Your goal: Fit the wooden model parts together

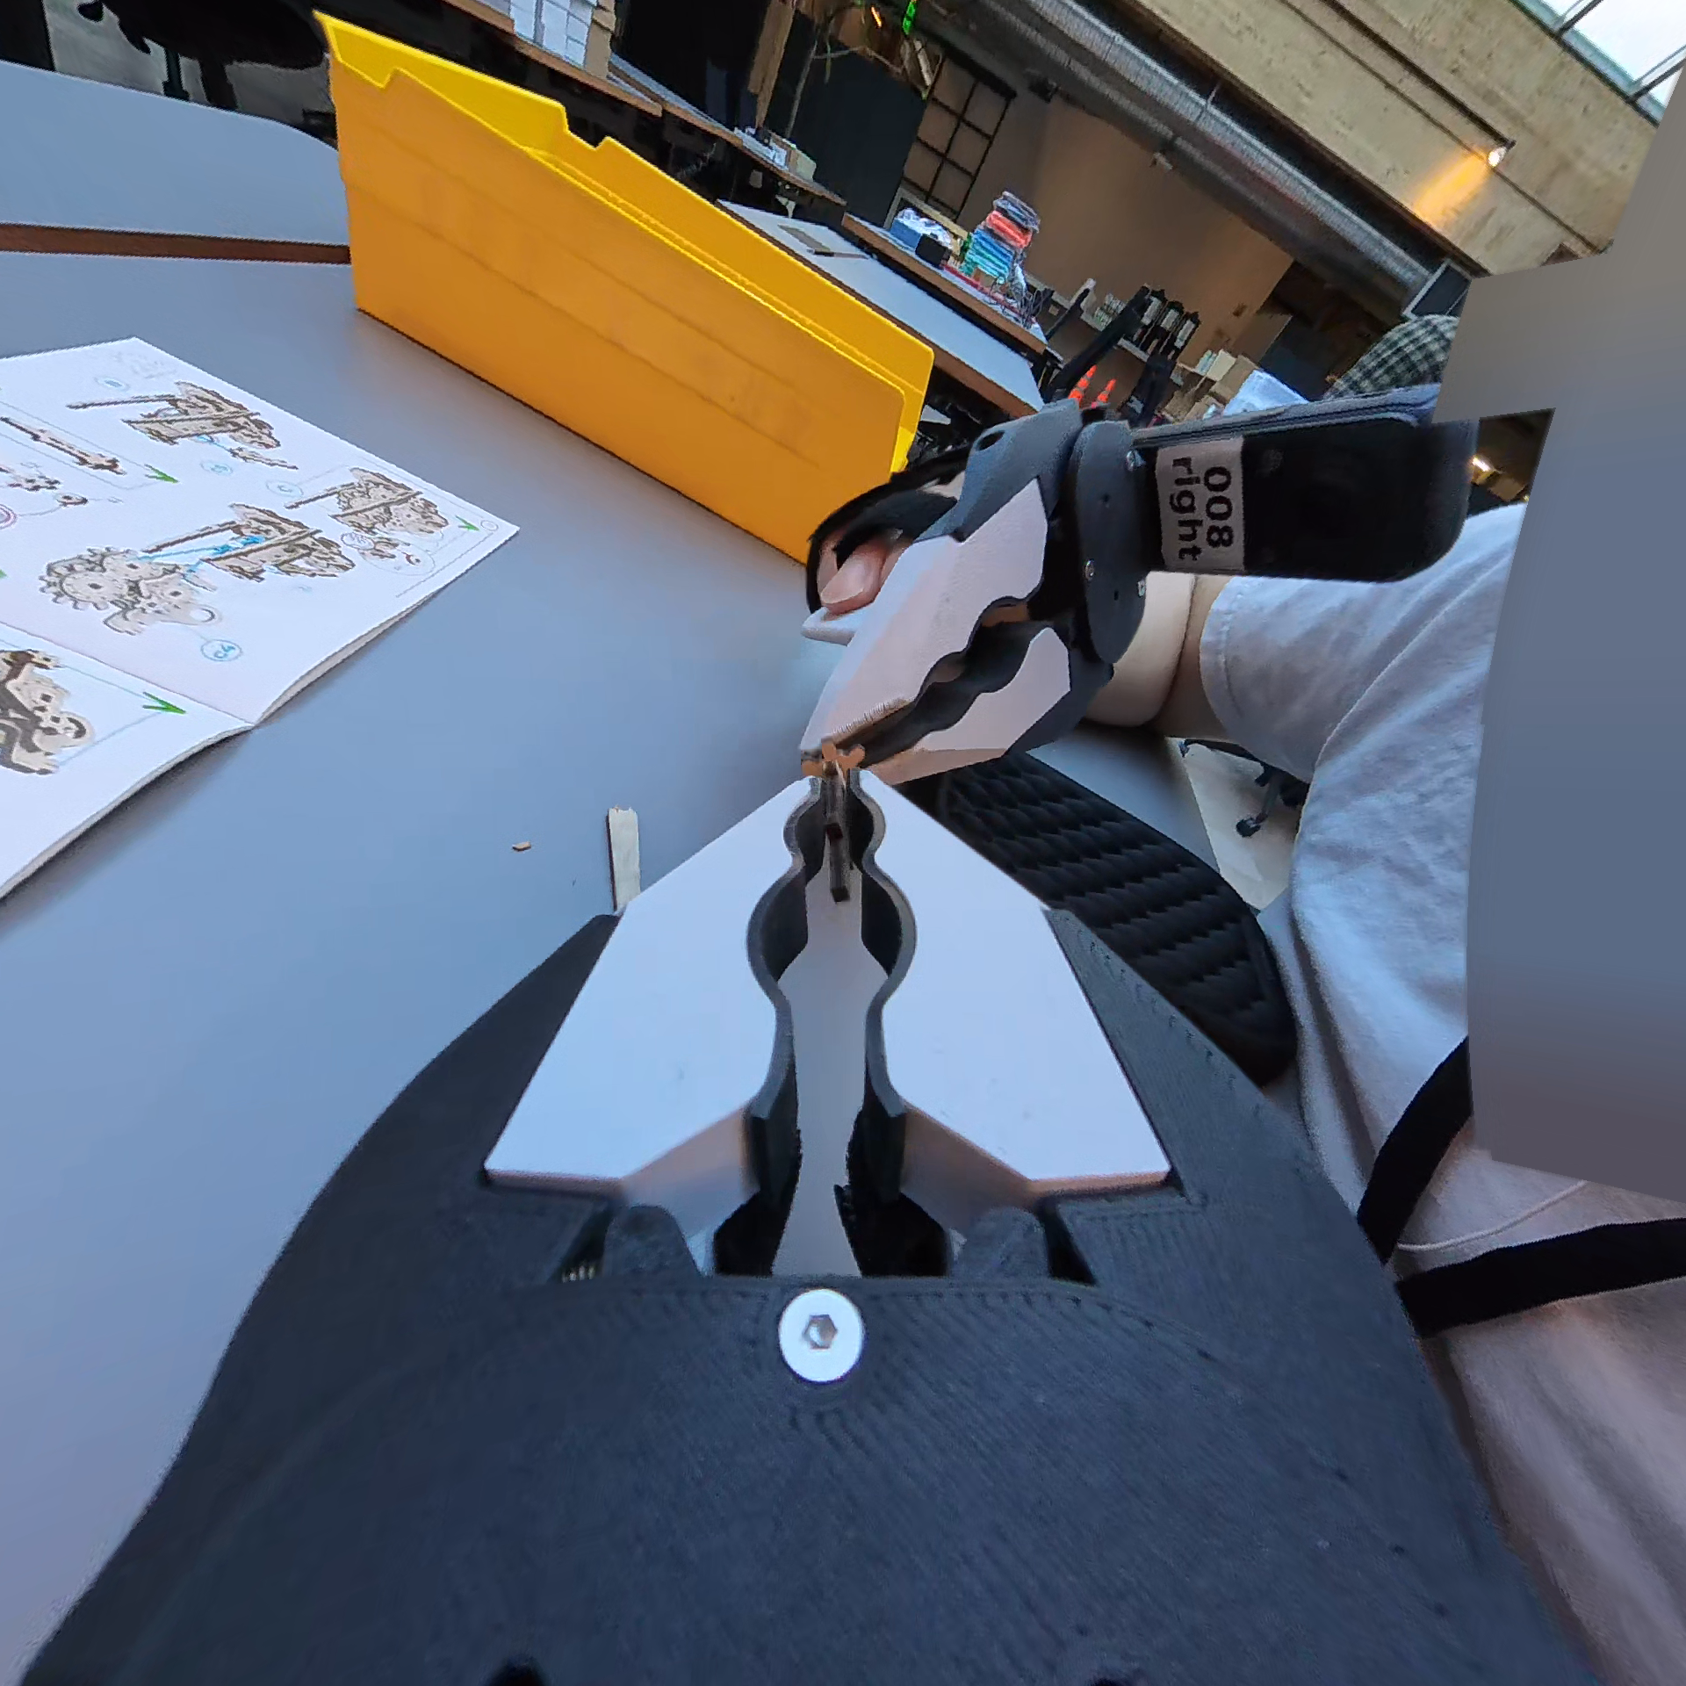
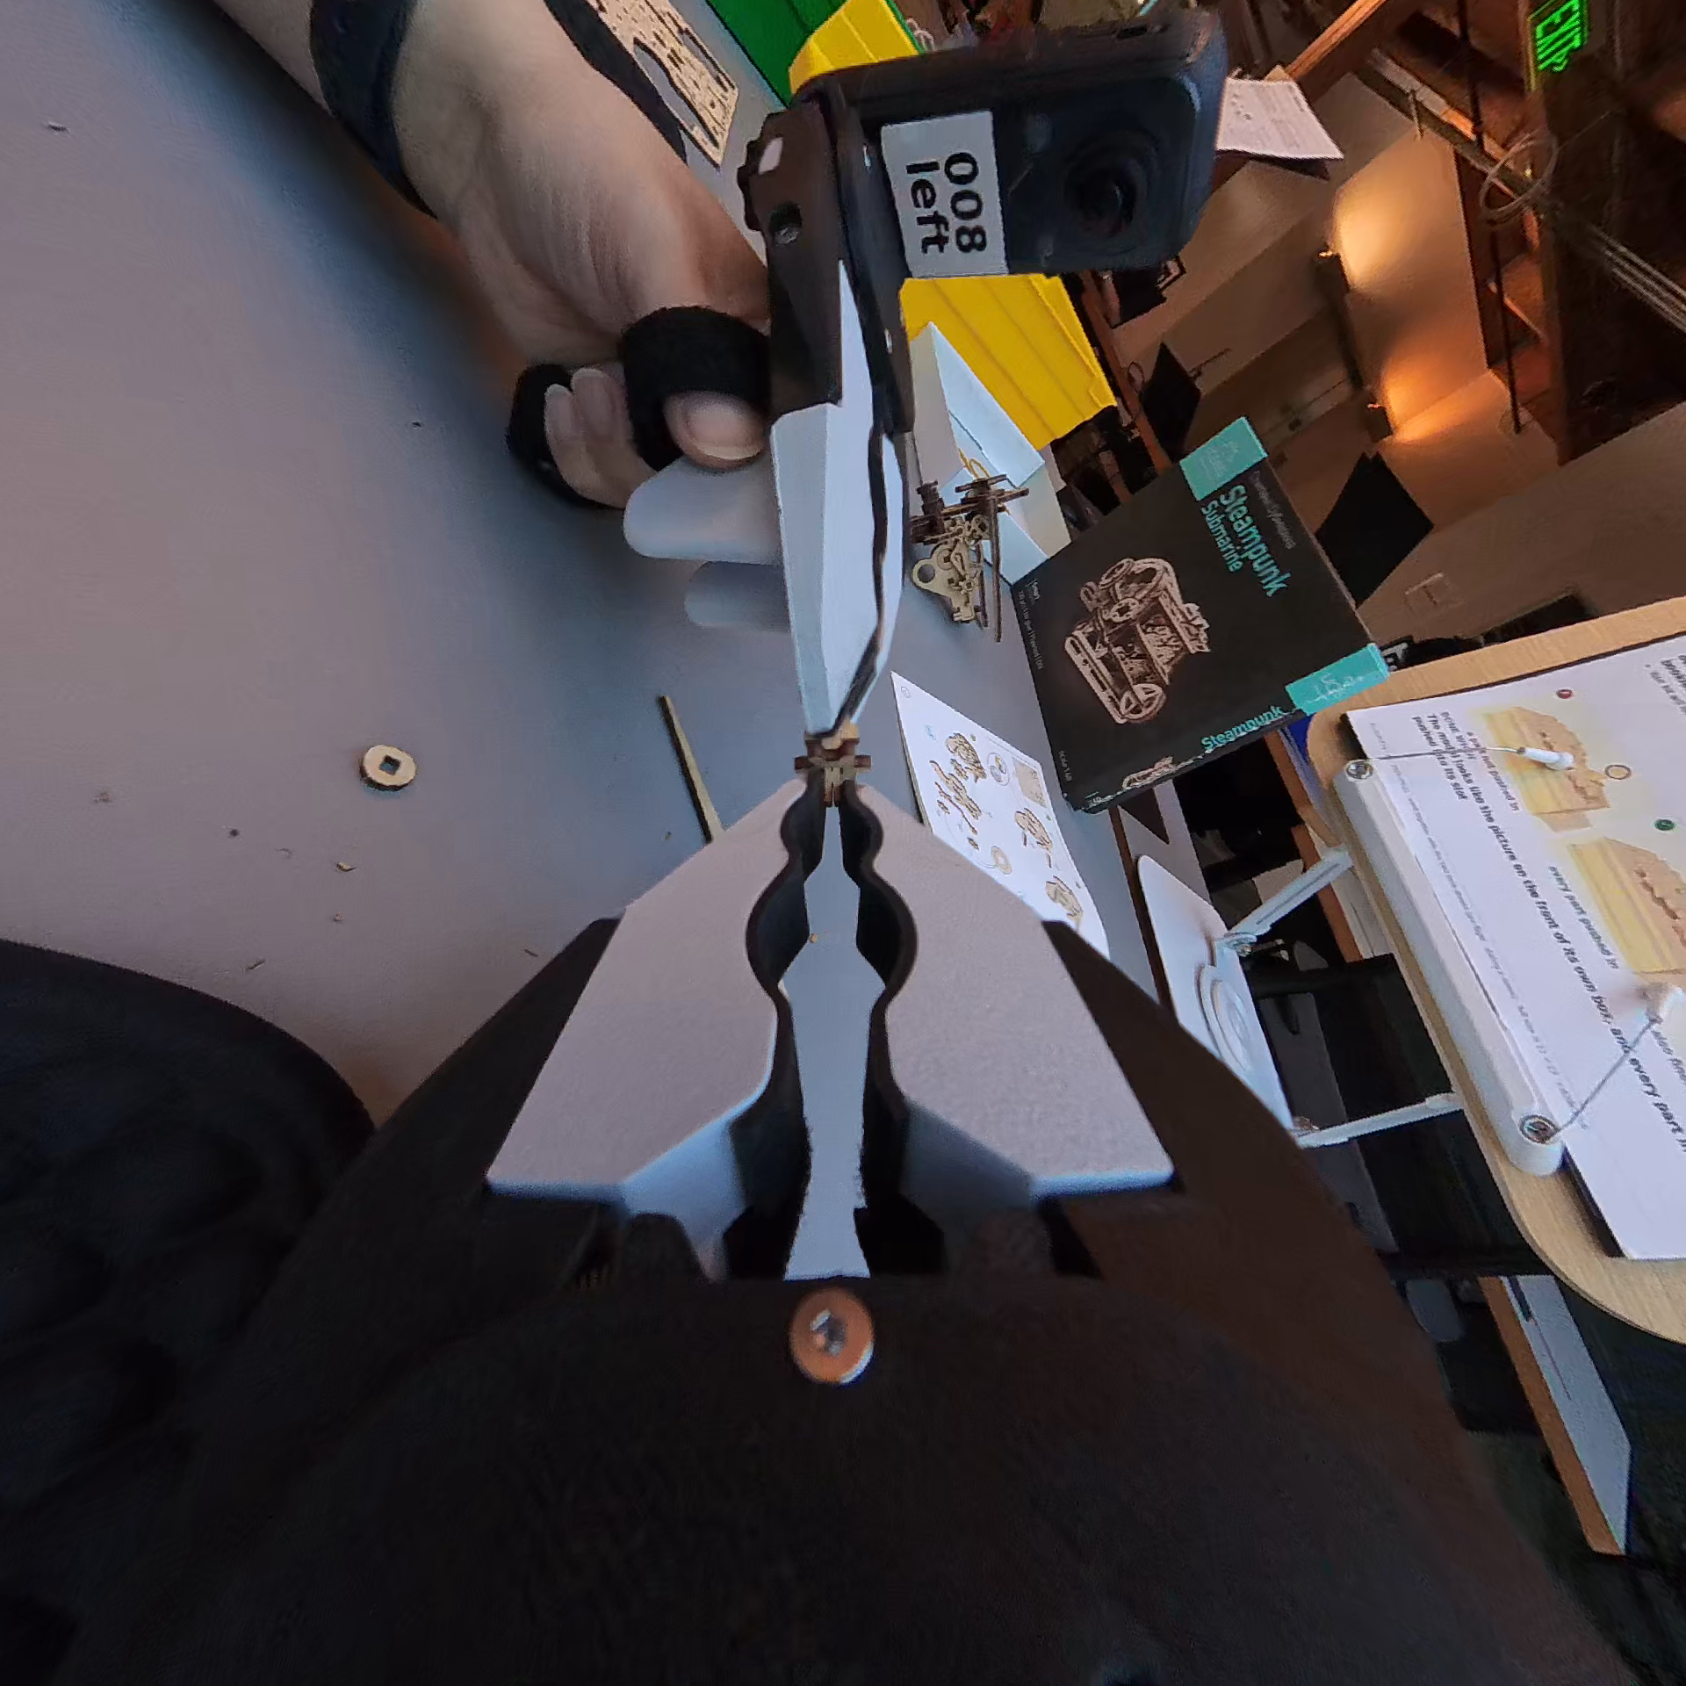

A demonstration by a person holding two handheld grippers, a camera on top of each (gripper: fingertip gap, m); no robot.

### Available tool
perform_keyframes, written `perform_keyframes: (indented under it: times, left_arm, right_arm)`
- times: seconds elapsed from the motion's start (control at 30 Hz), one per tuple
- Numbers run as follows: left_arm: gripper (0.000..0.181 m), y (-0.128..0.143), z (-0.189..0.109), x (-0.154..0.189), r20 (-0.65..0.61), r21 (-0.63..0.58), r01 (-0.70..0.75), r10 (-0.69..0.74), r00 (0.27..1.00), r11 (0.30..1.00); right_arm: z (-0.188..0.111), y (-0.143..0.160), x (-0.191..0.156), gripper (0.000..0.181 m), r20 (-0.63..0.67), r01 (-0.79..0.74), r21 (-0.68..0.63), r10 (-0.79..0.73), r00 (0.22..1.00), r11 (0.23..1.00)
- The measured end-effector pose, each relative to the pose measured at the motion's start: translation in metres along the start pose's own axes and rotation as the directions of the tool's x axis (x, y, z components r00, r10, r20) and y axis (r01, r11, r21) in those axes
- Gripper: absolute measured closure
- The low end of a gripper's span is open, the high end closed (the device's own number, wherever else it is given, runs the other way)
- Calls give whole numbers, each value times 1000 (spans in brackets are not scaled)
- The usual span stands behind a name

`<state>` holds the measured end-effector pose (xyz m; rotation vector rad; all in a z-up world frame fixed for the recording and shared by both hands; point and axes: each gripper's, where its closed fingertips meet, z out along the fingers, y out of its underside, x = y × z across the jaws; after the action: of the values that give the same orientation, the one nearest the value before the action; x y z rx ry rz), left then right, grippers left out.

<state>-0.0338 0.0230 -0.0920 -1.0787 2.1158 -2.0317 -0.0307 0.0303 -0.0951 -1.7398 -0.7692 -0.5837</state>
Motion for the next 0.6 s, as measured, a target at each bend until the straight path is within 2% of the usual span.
perform_keyframes:
  times: [0.1, 0.23, 0.3, 0.37, 0.43, 0.5, 0.53, 0.57, 0.6]
  left_arm:
    - [178, -1, 1, 1, 3, 12, 4, -4, 1000, 1000]
    - [181, -9, 0, 2, -1, 74, 10, -10, 1000, 997]
    - [181, -11, 0, 3, -14, 89, 21, -20, 1000, 996]
    - [181, -11, -1, 2, -8, 90, 14, -13, 1000, 996]
    - [181, -14, -4, 4, -21, 113, -3, 5, 1000, 994]
    - [181, -15, -5, 7, -26, 122, -38, 41, 999, 992]
    - [181, -16, -6, 9, -33, 124, -63, 67, 997, 990]
    - [181, -16, -6, 10, -25, 130, -87, 91, 996, 988]
    - [181, -17, -6, 12, -24, 136, -106, 110, 994, 985]
  right_arm:
    - [0, -2, 1, 180, -31, 41, -3, -42, 999, 999]
    - [-2, -6, 7, 180, -66, 4, 27, -2, 998, 1000]
    - [-2, -7, 8, 180, -52, -75, 61, 79, 996, 995]
    - [-5, -11, 8, 175, 28, -218, 128, 216, 976, 967]
    - [-11, -15, 13, 172, 175, -467, 193, 438, 882, 863]
    - [-20, -23, 20, 175, 386, -719, 213, 619, 684, 661]
    - [-23, -23, 25, 178, 455, -806, 192, 677, 578, 559]
    - [-23, -21, 28, 178, 485, -855, 173, 713, 506, 489]
    - [-23, -20, 27, 178, 513, -873, 158, 717, 472, 462]
